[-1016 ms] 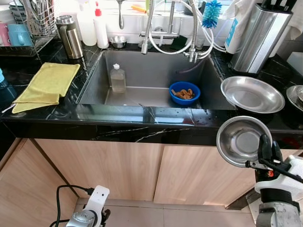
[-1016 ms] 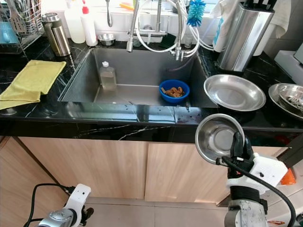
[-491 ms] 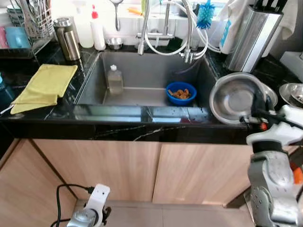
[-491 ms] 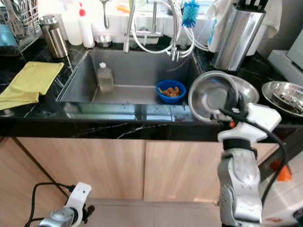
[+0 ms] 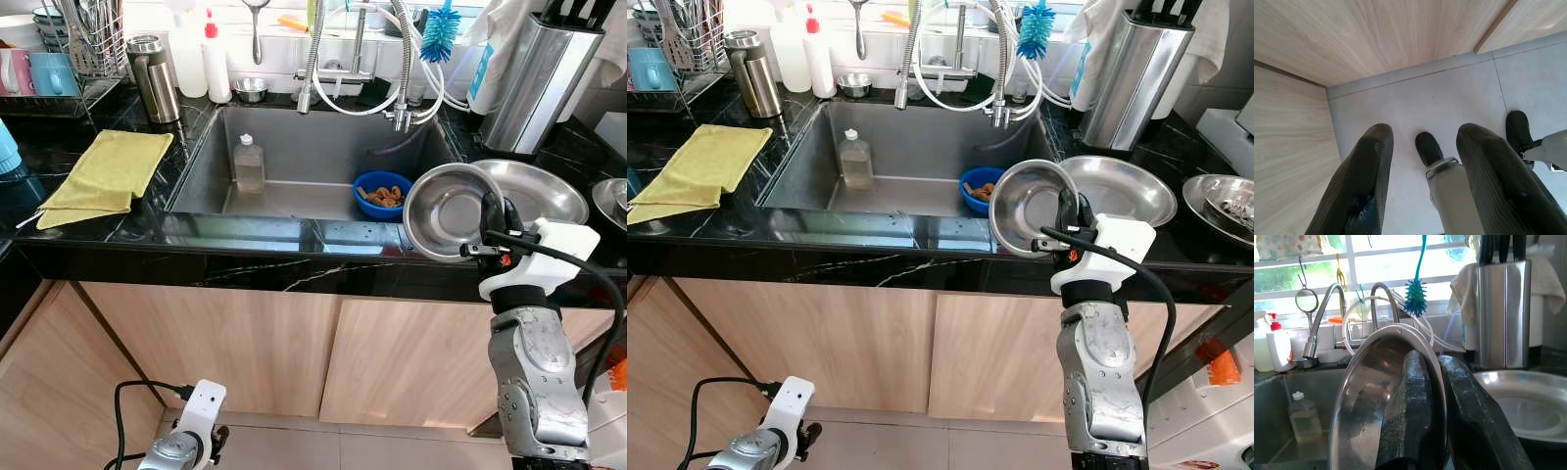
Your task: Kitchen organization
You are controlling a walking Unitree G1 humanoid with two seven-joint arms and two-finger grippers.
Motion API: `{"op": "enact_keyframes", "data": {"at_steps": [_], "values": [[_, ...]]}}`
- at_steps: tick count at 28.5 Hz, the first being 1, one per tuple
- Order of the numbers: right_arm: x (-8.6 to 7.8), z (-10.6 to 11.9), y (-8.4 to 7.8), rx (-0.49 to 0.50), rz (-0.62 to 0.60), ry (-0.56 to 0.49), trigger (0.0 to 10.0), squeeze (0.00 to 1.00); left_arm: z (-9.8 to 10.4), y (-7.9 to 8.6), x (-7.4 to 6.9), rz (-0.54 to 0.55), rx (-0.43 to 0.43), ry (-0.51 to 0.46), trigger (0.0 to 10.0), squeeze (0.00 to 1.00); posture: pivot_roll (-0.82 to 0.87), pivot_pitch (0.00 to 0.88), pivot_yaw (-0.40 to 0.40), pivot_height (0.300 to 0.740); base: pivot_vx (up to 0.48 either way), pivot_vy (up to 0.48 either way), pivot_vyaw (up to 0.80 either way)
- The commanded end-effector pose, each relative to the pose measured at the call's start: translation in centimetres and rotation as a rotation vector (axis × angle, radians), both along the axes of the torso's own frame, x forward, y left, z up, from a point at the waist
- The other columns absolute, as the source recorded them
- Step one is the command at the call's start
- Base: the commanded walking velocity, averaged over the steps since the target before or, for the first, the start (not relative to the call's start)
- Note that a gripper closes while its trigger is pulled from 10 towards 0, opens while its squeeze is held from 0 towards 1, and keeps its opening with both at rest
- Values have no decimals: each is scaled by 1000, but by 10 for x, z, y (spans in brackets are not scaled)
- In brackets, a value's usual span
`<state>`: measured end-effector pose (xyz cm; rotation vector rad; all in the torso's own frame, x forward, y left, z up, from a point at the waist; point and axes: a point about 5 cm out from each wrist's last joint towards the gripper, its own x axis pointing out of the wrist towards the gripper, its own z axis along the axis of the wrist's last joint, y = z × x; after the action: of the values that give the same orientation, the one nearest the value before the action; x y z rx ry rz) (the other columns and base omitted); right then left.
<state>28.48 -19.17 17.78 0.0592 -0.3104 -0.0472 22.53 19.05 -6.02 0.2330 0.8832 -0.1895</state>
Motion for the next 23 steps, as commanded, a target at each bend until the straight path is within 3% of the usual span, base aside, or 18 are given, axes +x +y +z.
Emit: {"op": "enact_keyframes", "data": {"at_steps": [1, 4, 23], "values": [[0, 3, 1, -21, -3, -18, 10000, 0, 0, 2, -1, 13, -1, -1, 10000, 0, 33, 26, -59, 740, 0, 0, 794], [1, 3, 1, -1, 0, -24, 10000, 0, 0, 2, -1, 15, 1, -1, 10000, 0, 33, 26, -59, 740, 0, 0, 669], [0, 0, 2, 15, -6, -10, 10000, 0, -1, 4, -3, 8, 11, 8, 10000, 0, 29, 23, -60, 740, 40, 0, 0]]}}
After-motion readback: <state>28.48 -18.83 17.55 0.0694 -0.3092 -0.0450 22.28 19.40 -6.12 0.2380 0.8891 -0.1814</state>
